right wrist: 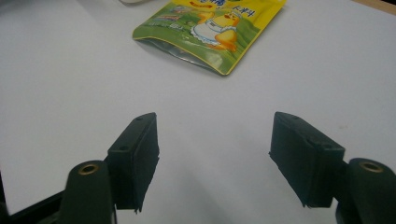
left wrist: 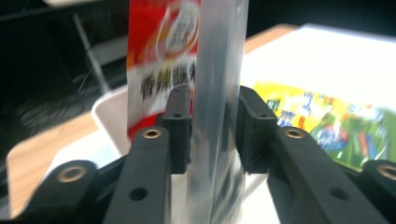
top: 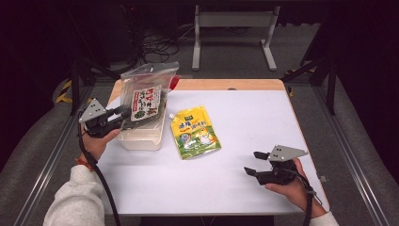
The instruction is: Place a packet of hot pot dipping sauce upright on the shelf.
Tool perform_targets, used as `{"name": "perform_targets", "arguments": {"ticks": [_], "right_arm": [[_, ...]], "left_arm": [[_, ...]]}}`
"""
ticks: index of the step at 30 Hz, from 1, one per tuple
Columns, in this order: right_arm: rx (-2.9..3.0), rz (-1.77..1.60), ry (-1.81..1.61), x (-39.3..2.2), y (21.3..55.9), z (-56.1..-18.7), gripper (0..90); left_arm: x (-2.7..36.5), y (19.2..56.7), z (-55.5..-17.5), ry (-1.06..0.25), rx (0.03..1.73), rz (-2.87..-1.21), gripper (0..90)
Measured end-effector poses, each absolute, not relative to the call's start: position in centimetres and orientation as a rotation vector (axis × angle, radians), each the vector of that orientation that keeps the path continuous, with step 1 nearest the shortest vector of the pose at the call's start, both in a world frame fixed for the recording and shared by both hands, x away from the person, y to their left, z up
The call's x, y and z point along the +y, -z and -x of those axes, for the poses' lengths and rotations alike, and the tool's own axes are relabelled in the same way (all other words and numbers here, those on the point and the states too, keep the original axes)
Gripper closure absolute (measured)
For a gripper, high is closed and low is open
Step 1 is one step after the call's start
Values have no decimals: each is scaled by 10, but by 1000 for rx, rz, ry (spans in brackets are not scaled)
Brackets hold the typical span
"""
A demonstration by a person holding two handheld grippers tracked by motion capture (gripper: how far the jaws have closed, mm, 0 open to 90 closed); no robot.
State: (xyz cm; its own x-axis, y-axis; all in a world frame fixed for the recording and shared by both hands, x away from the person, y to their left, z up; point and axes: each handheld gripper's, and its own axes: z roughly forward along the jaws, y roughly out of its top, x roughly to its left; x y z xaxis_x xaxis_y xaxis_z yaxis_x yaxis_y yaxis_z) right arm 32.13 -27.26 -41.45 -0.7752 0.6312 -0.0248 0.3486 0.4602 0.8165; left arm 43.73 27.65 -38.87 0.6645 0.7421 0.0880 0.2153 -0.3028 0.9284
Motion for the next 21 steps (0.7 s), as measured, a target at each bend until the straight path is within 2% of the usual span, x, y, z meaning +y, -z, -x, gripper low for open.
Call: {"name": "perform_targets", "arguments": {"ticks": [7, 8, 9, 17, 21], "right_arm": [[2412, -838, -1215, -271, 418, -322, 318], [2417, -838, -1213, -271, 418, -322, 318], [2422, -836, -1211, -271, 419, -322, 318], [2441, -833, -1211, -269, 421, -324, 319], [2445, -833, -1213, -268, 422, -324, 319]], "left_arm": [[282, 397, -433, -623, 768, -1893, 683], [279, 399, -433, -650, 765, -1960, 671], [279, 399, -433, -650, 765, -1960, 663], [265, 393, -439, -756, 745, -2034, 729], [264, 390, -447, -766, 765, -2003, 737]]}}
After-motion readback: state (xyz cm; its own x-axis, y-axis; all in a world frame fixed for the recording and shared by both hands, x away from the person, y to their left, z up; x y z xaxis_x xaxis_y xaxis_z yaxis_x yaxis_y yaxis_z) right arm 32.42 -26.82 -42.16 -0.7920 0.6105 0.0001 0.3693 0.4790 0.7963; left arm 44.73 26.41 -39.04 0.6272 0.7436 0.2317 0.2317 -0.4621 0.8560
